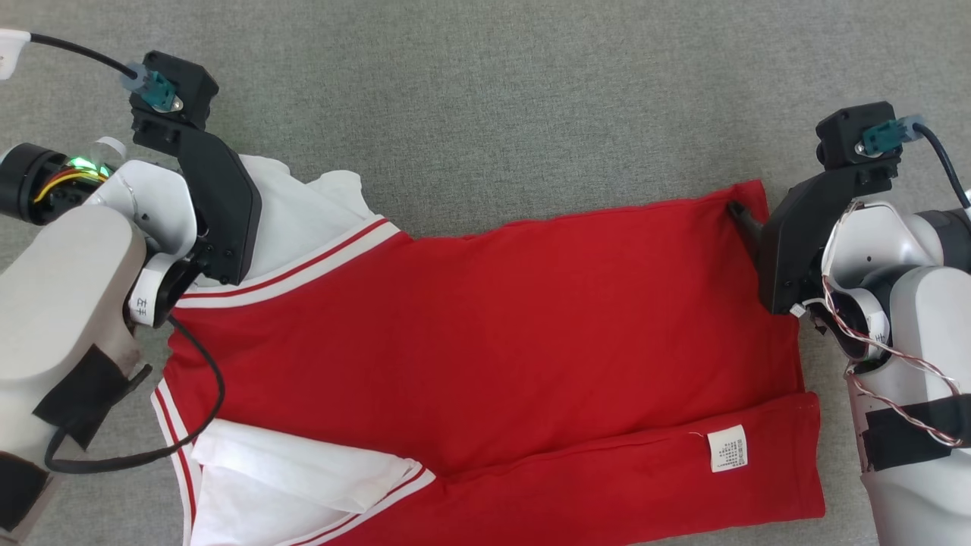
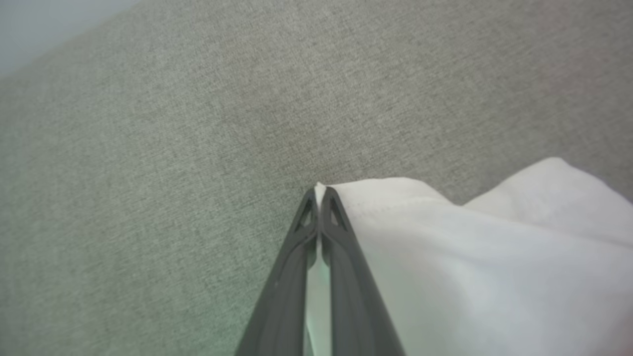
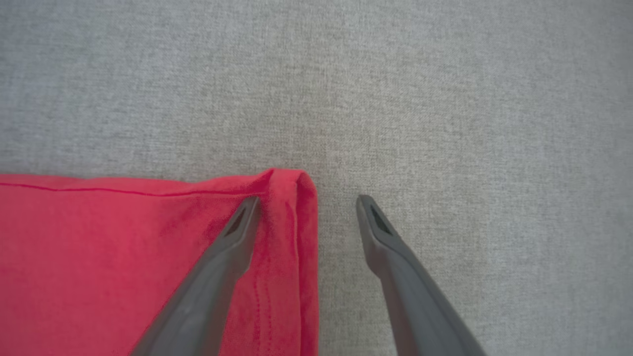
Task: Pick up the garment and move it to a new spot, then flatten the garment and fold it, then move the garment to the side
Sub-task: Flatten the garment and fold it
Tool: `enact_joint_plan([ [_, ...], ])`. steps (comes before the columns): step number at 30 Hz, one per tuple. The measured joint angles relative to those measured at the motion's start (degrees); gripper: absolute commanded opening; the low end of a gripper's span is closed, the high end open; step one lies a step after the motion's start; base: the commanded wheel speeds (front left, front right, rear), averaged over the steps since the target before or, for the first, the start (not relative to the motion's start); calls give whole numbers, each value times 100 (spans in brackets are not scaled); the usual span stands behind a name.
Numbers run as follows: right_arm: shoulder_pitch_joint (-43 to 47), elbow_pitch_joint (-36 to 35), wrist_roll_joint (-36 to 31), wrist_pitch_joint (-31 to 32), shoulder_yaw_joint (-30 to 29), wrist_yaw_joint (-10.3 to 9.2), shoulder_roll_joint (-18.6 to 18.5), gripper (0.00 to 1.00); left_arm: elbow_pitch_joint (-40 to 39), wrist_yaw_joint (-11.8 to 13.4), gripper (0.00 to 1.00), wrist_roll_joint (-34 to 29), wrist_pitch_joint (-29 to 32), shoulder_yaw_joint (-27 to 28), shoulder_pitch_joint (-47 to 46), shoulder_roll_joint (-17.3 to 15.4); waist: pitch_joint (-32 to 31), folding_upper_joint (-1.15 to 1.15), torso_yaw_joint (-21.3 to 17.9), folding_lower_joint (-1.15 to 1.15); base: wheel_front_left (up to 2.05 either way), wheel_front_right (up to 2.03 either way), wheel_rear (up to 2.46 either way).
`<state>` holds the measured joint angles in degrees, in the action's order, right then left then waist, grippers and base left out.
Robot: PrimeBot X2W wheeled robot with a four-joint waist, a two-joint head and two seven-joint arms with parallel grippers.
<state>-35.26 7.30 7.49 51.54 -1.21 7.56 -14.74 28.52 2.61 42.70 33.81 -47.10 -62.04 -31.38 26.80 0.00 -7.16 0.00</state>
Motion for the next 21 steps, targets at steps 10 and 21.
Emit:
enact_joint_plan([
  [10, -218, 241, 110, 3, 334, 0, -219, 0, -66, -19, 0, 44, -24, 16, -34, -47, 68, 0, 24, 0, 0, 0, 0],
  [21, -231, 437, -153, -509, 48, 0, -201, 0, -91, -114, 0, -110, -1062, 94, -62, 36, 36, 0, 26, 0, 0, 0, 0],
])
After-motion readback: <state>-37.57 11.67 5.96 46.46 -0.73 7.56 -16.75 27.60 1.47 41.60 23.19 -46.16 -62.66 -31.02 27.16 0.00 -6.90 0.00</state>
